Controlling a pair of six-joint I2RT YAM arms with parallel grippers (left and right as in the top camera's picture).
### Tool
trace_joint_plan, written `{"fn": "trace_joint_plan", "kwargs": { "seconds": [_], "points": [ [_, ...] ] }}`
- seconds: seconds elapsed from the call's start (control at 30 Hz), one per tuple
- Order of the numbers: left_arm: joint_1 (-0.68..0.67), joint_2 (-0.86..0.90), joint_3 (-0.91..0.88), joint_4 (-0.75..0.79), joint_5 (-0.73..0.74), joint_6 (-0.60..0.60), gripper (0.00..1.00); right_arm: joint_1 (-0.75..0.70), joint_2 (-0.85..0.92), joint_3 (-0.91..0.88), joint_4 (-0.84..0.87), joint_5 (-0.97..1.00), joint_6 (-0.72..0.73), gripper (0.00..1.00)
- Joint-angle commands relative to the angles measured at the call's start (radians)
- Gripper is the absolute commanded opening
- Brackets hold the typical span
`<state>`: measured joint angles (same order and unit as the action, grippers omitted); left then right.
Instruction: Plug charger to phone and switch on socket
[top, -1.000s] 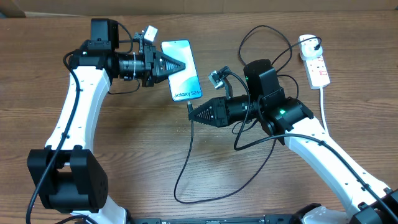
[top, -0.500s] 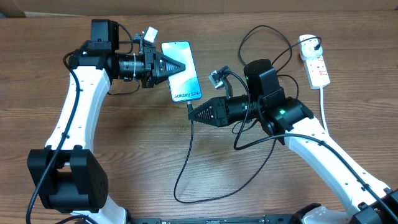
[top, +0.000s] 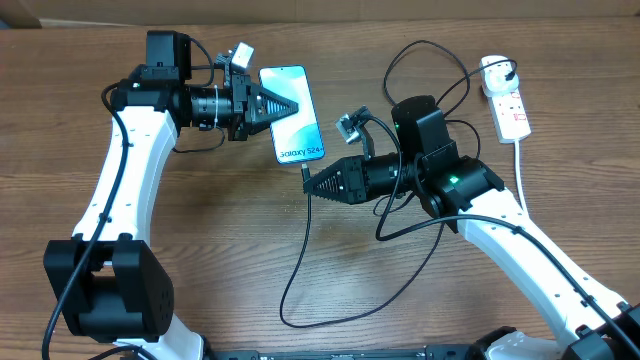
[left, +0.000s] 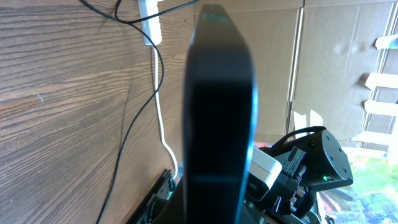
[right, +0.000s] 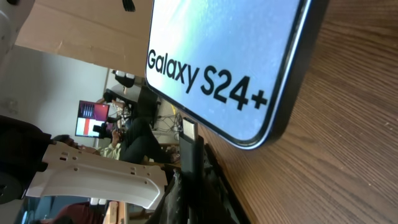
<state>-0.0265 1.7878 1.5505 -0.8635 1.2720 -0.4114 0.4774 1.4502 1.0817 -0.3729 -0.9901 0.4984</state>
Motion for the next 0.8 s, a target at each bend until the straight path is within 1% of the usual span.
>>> {"fn": "trace_joint_plan", "kwargs": {
  "seconds": [0.0, 0.77],
  "points": [
    [-0.001, 0.003, 0.015, 0.007, 0.056, 0.022, 0.04, -0.006, -0.012, 0.026, 0.001, -0.006, 0.008, 0.04],
    [-0.020, 0.003, 0.015, 0.008, 0.053, 0.023, 0.04, -0.006, -0.012, 0.026, 0.010, -0.005, 0.007, 0.04]
  ]
}}
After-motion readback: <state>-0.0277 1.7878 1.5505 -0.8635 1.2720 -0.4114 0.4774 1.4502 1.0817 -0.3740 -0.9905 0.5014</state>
